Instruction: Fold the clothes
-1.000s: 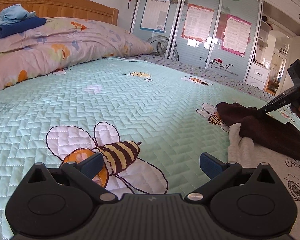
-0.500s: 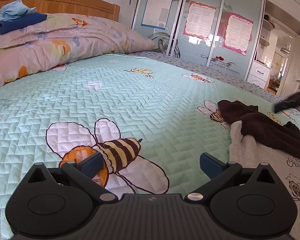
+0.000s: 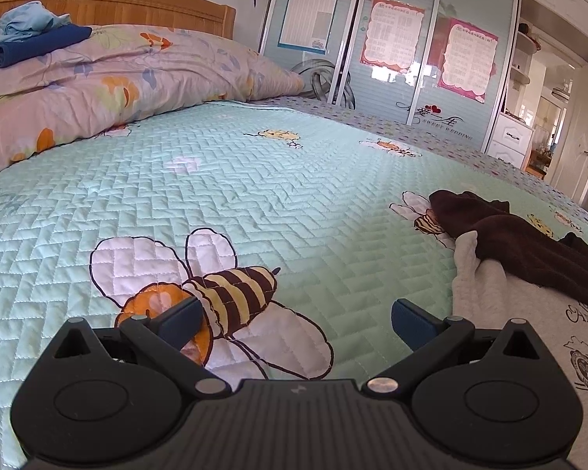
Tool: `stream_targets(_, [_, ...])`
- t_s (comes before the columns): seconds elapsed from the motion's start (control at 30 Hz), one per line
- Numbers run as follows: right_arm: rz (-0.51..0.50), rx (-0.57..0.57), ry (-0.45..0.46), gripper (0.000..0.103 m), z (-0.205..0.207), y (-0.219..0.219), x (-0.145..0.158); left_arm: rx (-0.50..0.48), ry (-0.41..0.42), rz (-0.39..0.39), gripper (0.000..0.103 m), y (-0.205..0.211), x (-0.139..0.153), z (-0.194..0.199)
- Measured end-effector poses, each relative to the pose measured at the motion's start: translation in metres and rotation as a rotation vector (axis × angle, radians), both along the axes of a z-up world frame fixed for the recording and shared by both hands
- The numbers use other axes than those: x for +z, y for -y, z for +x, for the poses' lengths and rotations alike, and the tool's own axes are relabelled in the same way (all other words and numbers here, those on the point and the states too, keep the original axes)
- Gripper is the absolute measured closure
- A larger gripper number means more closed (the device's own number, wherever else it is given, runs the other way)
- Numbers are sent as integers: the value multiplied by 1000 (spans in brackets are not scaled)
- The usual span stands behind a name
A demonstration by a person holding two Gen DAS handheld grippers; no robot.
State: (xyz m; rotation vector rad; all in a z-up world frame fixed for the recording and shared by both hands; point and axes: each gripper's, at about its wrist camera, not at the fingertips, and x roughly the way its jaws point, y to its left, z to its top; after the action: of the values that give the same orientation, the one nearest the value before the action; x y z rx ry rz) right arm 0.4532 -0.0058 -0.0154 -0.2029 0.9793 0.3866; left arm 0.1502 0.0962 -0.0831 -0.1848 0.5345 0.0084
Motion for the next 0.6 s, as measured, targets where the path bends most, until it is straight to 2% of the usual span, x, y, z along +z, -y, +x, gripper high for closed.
stream_targets(0.1, [9, 6, -18, 64, 3, 1, -6, 0, -4, 1, 1, 0, 0, 1])
stream_targets(0.17, [4, 24, -28, 89, 5, -1, -7, -1, -6, 1, 1, 0, -1, 1])
stream_targets(0.23, [-9, 43, -31, 98, 6, -4, -7, 0, -6, 2, 1, 1, -1, 0])
stream_targets(0.47, [-33, 7, 48, 99, 26, 8, 23, 0, -7, 1, 1, 0, -1, 1])
stream_targets(0.53, [-55, -6, 7, 96, 34, 9, 12, -1, -7, -1, 1, 0, -1, 1])
stream_targets(0.6, [-88, -16, -42, 89, 34, 7, -4, -1, -7, -2, 1, -1, -1, 1])
